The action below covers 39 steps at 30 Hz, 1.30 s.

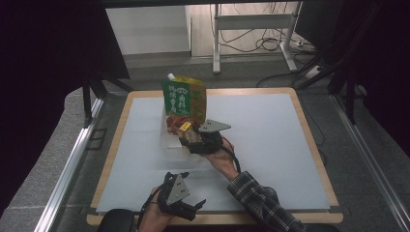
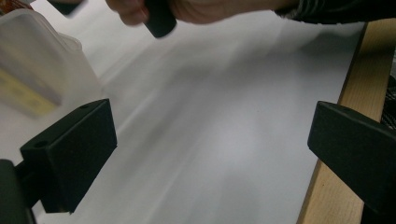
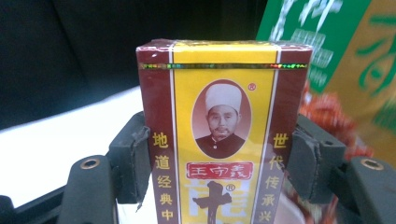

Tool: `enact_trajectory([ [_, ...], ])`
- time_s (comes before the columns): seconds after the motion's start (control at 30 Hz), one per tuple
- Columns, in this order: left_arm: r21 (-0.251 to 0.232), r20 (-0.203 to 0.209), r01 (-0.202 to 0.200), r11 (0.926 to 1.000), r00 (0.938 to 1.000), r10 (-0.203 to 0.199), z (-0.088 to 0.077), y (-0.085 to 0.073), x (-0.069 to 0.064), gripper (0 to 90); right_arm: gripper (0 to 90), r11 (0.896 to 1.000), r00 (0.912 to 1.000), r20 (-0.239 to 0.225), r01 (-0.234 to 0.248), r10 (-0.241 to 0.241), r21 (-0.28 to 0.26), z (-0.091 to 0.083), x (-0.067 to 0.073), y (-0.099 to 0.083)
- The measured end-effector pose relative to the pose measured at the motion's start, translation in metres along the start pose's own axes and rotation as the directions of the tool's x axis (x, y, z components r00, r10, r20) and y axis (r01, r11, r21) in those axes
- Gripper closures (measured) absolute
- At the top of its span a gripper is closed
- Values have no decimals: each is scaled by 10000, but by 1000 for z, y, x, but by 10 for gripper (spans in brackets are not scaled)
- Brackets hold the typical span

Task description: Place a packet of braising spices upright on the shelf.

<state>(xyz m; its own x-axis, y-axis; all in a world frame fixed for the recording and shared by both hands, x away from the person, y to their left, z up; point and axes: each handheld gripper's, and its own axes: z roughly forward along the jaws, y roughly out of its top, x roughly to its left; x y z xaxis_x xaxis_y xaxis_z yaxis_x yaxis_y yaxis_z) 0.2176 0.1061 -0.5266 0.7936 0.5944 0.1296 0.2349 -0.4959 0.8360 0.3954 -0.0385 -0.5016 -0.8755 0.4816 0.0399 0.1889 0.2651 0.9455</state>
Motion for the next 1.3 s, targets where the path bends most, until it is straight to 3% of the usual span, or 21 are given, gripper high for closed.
enact_trajectory([
  [0.23,-9,-32,25,10000,10000,-25,0,0,0,10,329,9984,9989,99,-471,468,324,-1,-3,-9],
  [0.57,-63,-63,48,10000,10000,-49,-1,0,1,10,308,9977,9992,202,-344,333,578,1,-2,-6],
  [0.77,-72,-83,-6,10000,10000,6,-1,0,1,10,204,9947,9981,99,-616,610,819,1,-6,0],
  [1.0,-88,-119,37,10000,9999,-38,-1,0,1,10,103,9951,9999,19,-141,140,975,-6,-2,9],
  [1.3,-129,-166,102,9999,9998,-104,-1,0,2,9,67,9884,9998,-129,-117,138,1515,-17,-3,13],
])
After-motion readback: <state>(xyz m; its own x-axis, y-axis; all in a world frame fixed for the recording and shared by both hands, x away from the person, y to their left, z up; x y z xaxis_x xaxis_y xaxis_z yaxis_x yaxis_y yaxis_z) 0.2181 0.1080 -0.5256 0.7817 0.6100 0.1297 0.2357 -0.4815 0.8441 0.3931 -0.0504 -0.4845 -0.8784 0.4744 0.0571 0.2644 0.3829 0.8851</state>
